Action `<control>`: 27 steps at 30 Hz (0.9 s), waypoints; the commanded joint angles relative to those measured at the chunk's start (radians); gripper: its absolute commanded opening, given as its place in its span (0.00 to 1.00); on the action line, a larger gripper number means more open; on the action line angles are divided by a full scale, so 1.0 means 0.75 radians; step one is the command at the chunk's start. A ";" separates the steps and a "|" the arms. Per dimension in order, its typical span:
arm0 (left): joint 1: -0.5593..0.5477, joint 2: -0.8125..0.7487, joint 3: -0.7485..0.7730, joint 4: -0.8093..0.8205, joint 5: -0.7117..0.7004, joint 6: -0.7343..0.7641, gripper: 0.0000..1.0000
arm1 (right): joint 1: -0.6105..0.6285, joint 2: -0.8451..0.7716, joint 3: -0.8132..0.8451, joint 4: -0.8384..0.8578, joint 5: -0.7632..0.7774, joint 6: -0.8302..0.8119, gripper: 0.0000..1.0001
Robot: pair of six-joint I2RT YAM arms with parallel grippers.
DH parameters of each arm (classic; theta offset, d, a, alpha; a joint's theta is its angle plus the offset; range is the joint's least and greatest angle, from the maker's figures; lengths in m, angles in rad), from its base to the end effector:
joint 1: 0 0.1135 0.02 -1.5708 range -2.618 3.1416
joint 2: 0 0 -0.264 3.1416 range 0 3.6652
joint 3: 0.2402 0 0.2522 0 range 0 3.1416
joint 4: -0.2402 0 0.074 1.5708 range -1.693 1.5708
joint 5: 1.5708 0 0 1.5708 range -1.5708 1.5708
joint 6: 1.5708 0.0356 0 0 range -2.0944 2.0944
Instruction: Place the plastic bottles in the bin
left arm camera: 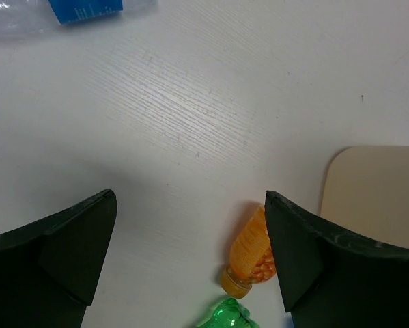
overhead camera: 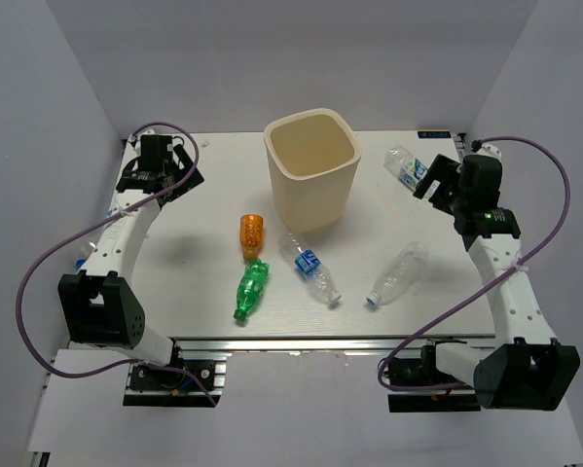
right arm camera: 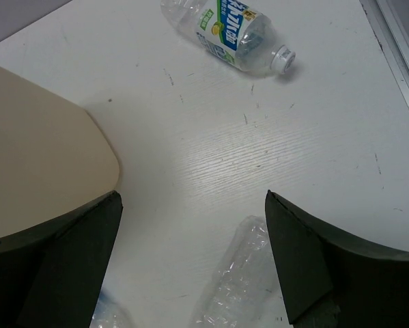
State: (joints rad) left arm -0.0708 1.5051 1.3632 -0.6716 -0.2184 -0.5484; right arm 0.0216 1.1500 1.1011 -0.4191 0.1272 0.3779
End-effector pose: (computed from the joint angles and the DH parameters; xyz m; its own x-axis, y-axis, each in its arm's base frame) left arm 0.3281 -0.0155 0.3227 -0.5772 -0.4693 -0.6683 -0.4456 0.8668 -0.2238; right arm 0.2574 0.0010 0.3531 -0.3853 0.3578 -0.8506 0.2517 0.9276 0.2761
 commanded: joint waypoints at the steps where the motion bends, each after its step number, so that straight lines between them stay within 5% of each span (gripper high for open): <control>1: 0.004 -0.088 -0.014 0.042 0.046 0.021 0.98 | -0.002 -0.069 -0.012 -0.006 -0.018 -0.013 0.89; 13: 0.004 -0.084 -0.085 0.114 0.164 0.064 0.98 | 0.016 -0.071 -0.042 -0.447 0.016 0.202 0.89; 27: 0.004 -0.113 -0.263 0.253 0.289 0.093 0.98 | 0.174 0.060 -0.417 -0.209 0.062 0.633 0.89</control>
State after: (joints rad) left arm -0.0708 1.4761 1.1885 -0.5312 -0.0380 -0.4866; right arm 0.1463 1.1477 0.8322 -0.6678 0.1509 0.7563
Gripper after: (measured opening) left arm 0.982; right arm 0.895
